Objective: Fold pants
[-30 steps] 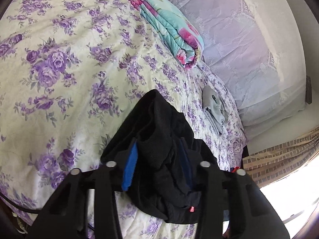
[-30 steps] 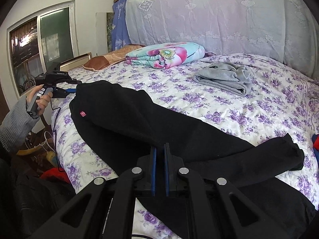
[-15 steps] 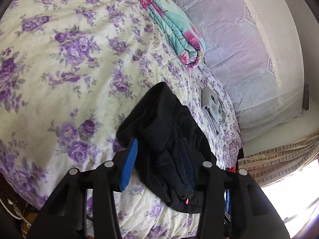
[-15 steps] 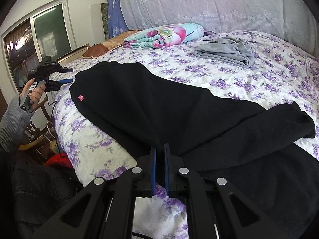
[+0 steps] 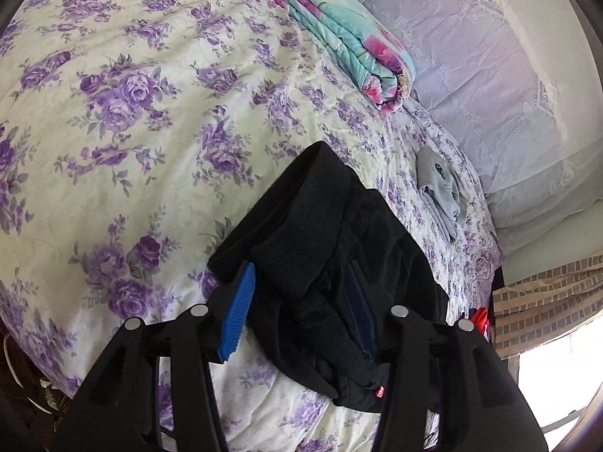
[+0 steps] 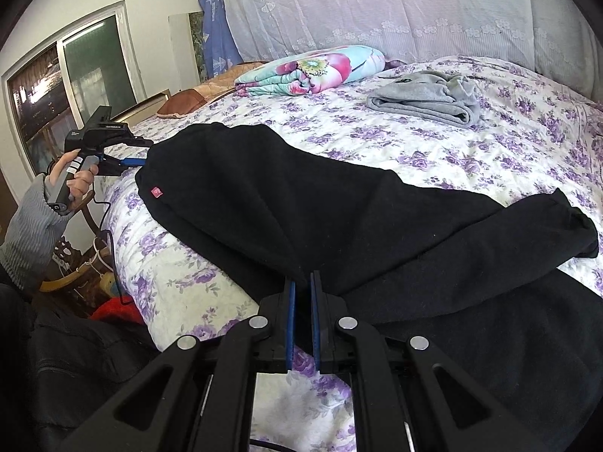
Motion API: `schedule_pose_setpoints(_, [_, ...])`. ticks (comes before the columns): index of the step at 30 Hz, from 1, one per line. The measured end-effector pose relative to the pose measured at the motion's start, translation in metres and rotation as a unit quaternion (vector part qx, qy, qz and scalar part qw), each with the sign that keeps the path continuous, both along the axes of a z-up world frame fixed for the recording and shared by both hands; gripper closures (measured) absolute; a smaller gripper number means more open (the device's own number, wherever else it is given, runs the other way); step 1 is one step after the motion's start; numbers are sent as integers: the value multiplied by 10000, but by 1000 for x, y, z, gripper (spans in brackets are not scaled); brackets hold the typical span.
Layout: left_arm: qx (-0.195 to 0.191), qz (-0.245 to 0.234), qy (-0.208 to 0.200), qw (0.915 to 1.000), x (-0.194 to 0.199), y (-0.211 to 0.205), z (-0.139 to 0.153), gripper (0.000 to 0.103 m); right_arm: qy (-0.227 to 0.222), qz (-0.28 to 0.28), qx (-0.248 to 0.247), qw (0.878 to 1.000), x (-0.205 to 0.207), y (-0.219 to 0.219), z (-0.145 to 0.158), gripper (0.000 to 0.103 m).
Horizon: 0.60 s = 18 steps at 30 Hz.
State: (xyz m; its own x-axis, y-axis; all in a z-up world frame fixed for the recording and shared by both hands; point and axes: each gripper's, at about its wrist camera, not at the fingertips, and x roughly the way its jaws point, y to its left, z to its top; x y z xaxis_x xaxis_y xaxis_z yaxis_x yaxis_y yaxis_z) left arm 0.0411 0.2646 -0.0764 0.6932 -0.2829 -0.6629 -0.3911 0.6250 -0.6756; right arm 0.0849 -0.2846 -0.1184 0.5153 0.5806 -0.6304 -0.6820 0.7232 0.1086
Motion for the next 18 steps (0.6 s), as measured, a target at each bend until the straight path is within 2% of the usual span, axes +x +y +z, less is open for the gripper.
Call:
schedule_pose_setpoints(6, [49, 37, -67, 10000, 11, -4, -2, 57, 73, -20, 29, 10000, 1, 1, -1, 96])
schedule_pose_setpoints(8, [-2, 102, -158, 9998, 11, -1, 1, 72, 53, -24, 34, 10000, 1, 1, -1, 96])
schedule_pose_setpoints(11, [-77, 183, -423, 9989, 3, 5, 15, 89, -115, -16, 68, 9999, -4, 1, 8, 96])
schedule_pose_setpoints(15, [2, 221, -747, 9970, -20, 10, 40, 91, -250, 65, 57, 9997, -10, 3, 18, 96])
schedule_pose_setpoints(18, [-46, 257, -745, 9969, -31, 15, 41, 91, -123, 107, -46, 9999, -11, 4, 11, 96])
